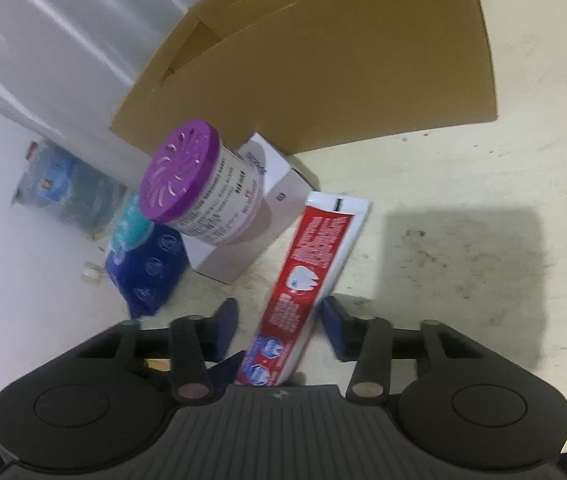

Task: Organize objects
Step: 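Close the right gripper on the toothpaste tube's cap end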

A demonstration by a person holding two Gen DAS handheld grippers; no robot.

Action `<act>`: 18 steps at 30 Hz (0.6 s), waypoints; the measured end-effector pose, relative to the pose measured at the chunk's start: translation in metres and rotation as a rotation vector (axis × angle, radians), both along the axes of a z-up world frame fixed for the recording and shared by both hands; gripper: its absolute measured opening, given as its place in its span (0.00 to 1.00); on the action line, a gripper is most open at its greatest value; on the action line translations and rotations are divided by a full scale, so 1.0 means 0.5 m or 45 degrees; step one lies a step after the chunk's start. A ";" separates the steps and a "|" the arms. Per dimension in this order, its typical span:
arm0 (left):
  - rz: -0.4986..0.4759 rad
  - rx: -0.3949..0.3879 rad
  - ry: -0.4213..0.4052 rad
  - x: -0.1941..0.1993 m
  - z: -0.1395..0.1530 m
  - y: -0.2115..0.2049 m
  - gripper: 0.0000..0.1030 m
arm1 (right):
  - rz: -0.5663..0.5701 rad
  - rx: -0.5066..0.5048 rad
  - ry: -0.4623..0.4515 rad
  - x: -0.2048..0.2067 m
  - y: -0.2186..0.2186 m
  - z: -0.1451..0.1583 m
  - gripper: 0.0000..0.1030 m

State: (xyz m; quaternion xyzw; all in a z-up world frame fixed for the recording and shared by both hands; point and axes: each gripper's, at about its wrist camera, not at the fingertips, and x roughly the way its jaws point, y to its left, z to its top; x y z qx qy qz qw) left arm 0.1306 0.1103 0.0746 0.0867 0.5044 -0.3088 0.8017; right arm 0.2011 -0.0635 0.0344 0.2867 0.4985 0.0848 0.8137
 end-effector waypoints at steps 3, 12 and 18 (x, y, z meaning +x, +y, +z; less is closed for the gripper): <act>0.005 -0.045 0.041 -0.009 0.001 0.009 0.27 | 0.026 -0.026 -0.003 -0.011 0.004 0.002 0.33; -0.022 -0.137 0.129 -0.043 -0.003 0.023 0.30 | 0.054 -0.050 0.025 -0.062 0.014 0.009 0.30; 0.015 -0.219 0.237 -0.041 -0.011 0.042 0.31 | 0.049 -0.046 0.037 -0.078 0.014 0.010 0.29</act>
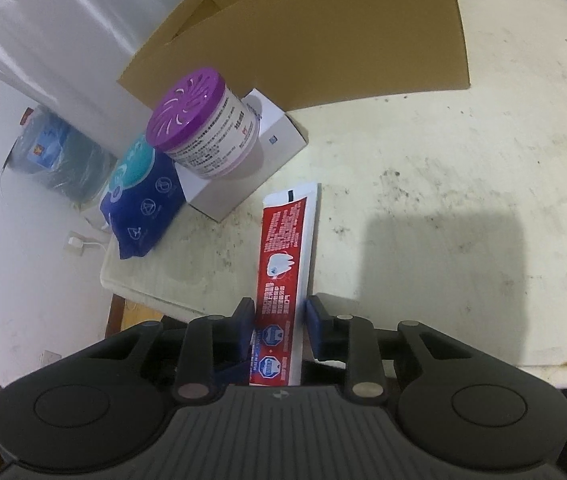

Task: Organize objects
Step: 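Close the right gripper on the toothpaste tube's cap end, then lift the toothpaste tube with the right gripper and carry it over the box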

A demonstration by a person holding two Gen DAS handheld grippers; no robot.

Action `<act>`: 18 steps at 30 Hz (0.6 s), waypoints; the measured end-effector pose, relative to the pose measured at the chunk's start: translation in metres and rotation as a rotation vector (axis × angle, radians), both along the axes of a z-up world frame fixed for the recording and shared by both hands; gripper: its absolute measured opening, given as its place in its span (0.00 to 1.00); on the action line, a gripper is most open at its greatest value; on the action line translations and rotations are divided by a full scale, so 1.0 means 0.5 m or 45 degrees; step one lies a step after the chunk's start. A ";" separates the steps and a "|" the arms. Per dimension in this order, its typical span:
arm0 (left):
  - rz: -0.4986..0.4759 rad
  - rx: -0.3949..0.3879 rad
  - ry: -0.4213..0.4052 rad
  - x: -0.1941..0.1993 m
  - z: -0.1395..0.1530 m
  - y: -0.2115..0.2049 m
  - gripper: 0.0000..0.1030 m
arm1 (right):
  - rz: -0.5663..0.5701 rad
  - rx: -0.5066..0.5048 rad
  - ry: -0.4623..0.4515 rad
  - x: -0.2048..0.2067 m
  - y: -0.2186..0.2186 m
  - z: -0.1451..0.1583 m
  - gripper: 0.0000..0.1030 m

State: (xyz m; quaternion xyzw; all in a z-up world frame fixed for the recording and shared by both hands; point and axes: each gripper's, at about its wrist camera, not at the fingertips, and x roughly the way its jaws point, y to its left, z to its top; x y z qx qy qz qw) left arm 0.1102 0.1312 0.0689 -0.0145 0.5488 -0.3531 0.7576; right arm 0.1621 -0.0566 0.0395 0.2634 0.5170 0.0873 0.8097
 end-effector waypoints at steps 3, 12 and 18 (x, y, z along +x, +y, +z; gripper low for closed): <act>0.018 -0.031 0.065 0.015 -0.016 0.009 0.31 | -0.004 0.011 0.005 -0.005 -0.002 -0.001 0.29; 0.042 -0.058 0.157 0.034 -0.034 0.002 0.31 | -0.019 0.064 0.024 -0.020 -0.004 -0.007 0.29; 0.026 -0.036 0.111 0.023 -0.019 0.004 0.31 | -0.060 0.205 0.073 -0.035 -0.020 -0.033 0.29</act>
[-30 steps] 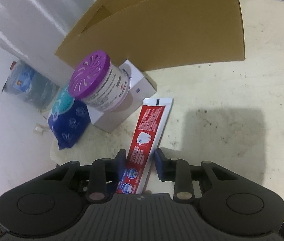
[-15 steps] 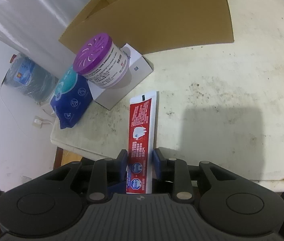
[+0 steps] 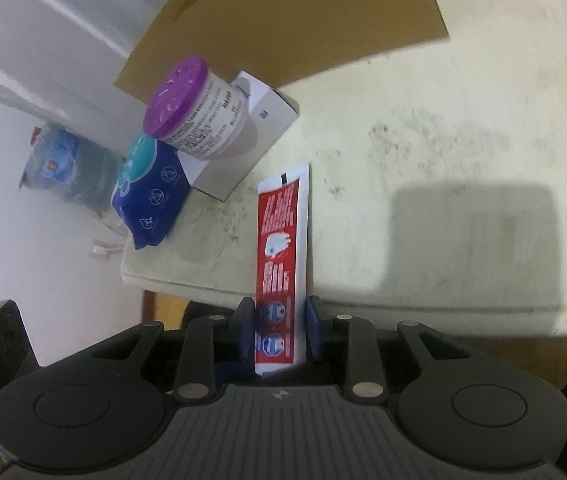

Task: Organize objects
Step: 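Lift the toothpaste tube with the right gripper and carry it over the box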

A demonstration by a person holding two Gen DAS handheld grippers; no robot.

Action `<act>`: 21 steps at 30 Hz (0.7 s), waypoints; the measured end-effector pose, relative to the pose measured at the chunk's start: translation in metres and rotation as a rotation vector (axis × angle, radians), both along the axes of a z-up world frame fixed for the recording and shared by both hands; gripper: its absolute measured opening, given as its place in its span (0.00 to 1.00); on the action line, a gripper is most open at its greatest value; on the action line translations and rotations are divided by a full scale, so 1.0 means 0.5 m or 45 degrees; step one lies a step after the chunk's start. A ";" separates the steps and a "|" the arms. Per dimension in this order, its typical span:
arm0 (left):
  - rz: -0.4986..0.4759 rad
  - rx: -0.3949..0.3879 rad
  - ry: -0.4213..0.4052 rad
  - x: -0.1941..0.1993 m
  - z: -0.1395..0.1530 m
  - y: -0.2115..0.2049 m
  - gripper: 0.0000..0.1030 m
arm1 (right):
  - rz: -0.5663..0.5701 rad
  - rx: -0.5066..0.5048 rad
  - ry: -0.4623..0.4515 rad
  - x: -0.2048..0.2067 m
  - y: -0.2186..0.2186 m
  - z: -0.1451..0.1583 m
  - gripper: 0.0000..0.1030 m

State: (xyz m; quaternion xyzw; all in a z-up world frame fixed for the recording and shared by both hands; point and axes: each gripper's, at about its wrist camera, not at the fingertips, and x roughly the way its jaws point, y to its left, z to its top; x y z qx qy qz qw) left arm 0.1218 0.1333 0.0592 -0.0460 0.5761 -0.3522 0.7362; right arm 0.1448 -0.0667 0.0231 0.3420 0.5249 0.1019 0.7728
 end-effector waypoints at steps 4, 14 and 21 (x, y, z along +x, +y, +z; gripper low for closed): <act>-0.020 0.053 -0.063 -0.008 0.002 -0.011 0.31 | -0.001 0.015 -0.013 0.000 0.005 -0.002 0.30; -0.049 0.121 -0.188 -0.025 0.036 -0.023 0.31 | 0.013 0.021 -0.074 -0.004 0.005 0.016 0.30; -0.045 0.131 -0.244 -0.031 0.048 -0.025 0.31 | 0.019 0.011 -0.114 -0.005 0.004 0.032 0.30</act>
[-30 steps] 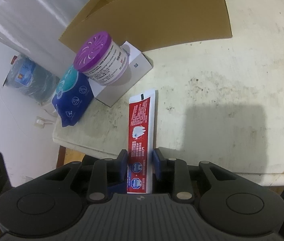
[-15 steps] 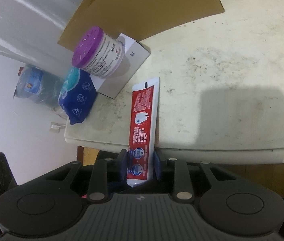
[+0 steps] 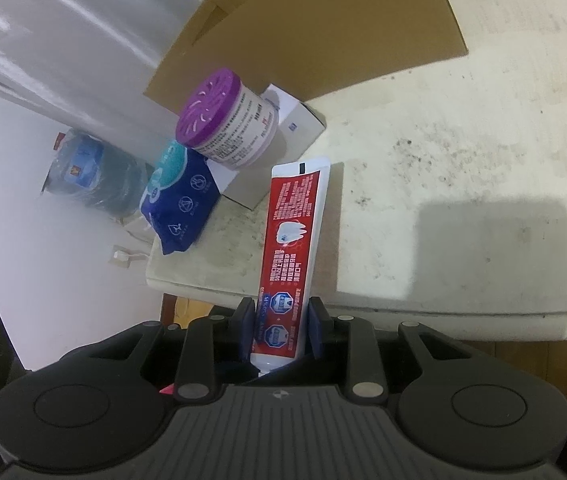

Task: Organize objects
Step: 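Lift the toothpaste tube with the right gripper and carry it over the box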

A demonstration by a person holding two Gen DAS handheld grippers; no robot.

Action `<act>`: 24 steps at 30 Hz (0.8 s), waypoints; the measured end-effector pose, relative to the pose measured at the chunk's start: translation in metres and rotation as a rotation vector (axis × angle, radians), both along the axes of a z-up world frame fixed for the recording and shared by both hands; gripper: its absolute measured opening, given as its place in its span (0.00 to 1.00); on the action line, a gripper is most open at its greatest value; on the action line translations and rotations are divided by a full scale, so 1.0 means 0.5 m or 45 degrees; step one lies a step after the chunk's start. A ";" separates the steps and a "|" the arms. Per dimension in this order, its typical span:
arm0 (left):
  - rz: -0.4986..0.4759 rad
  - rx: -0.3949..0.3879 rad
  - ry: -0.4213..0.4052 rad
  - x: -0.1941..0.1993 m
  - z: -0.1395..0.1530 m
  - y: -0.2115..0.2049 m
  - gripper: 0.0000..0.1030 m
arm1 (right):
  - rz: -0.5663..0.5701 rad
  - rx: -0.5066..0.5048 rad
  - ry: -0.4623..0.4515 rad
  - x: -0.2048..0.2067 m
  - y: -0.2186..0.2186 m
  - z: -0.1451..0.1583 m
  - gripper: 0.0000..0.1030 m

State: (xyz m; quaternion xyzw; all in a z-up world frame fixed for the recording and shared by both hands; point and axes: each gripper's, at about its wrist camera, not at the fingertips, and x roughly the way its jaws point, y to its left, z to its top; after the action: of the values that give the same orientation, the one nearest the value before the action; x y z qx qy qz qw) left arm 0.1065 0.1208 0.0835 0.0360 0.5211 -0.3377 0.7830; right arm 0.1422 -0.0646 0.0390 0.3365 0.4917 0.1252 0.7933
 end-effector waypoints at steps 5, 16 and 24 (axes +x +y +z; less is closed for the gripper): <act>0.002 -0.003 -0.032 -0.004 0.011 -0.002 0.31 | -0.007 -0.005 -0.031 -0.005 -0.003 0.012 0.30; -0.043 -0.050 -0.207 -0.004 0.078 -0.031 0.31 | -0.068 -0.094 -0.215 -0.034 -0.032 0.099 0.30; -0.094 -0.084 -0.391 0.052 0.169 -0.076 0.31 | -0.135 -0.139 -0.395 -0.002 -0.081 0.204 0.30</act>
State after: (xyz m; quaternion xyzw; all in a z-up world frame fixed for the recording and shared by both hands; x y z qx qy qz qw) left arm 0.1324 0.0827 0.1678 0.0806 0.3824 -0.3739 0.8411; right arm 0.1410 -0.1053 0.1409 0.2950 0.3512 0.1068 0.8822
